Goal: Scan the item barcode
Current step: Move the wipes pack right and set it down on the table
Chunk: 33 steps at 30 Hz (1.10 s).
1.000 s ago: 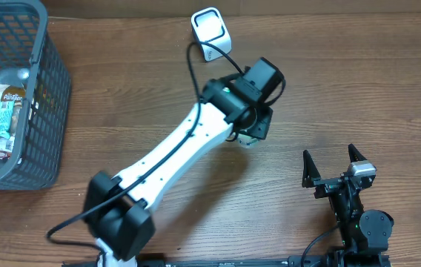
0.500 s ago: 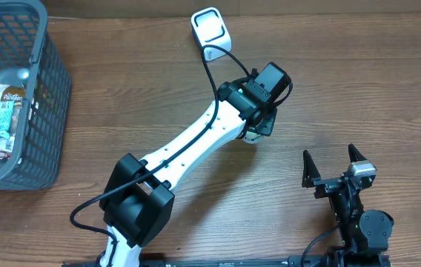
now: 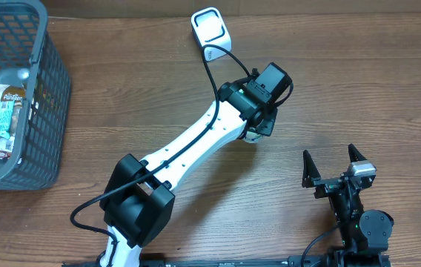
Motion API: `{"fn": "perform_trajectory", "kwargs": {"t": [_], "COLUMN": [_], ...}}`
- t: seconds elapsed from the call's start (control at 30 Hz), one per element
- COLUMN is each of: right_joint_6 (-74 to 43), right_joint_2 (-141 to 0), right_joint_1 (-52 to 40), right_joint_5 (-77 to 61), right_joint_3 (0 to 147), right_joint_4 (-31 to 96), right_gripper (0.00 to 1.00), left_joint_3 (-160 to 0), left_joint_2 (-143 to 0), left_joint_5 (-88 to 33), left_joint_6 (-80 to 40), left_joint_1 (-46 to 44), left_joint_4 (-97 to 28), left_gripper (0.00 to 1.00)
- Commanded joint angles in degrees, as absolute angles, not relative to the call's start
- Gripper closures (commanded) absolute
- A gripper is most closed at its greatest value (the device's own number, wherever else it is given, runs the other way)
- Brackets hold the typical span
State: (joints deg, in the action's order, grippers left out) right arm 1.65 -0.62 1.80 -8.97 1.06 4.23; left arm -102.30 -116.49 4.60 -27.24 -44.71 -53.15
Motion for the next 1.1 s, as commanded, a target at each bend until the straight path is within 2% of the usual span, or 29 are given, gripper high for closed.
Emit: {"fn": "perform_trajectory", "kwargs": {"t": [0.0,0.43,0.7,0.8,0.93,1.07], "right_joint_6": [1.37,1.37,1.37,1.37,1.39,1.37], "right_joint_2": [-0.16,-0.16,-0.16,-0.16,-0.16,-0.16], "right_joint_1": [1.96,1.96,1.93,1.96,1.93,1.93], "right_joint_5": [-8.64,-8.64,-8.64,-8.64,-8.62,-8.64], "right_joint_3": [0.45,0.45,0.45,0.45,0.45,0.45], "right_joint_4": [3.99,3.99,3.99,3.99,3.99,3.99], "right_gripper": [0.0,0.0,0.0,0.0,0.0,0.0], "left_joint_3": [-102.74,-102.72,-102.72,-102.63,-102.63,-102.63], "left_joint_2": [-117.03,-122.52,-124.38,-124.62,-124.62,-124.62], "left_joint_5": [9.54,10.5,10.17,8.69,8.1,6.94], "left_joint_6": [-26.83,-26.83,-26.81,-26.81,-26.81,-26.79], "left_joint_1": [-46.63,-48.42,-48.42,-48.42,-48.42,-48.42], "left_joint_4": [-52.53,-50.41,-49.25,-49.25,-49.21,-49.41], "left_gripper": [0.51,0.52,0.39,0.38,0.2,0.09]}}
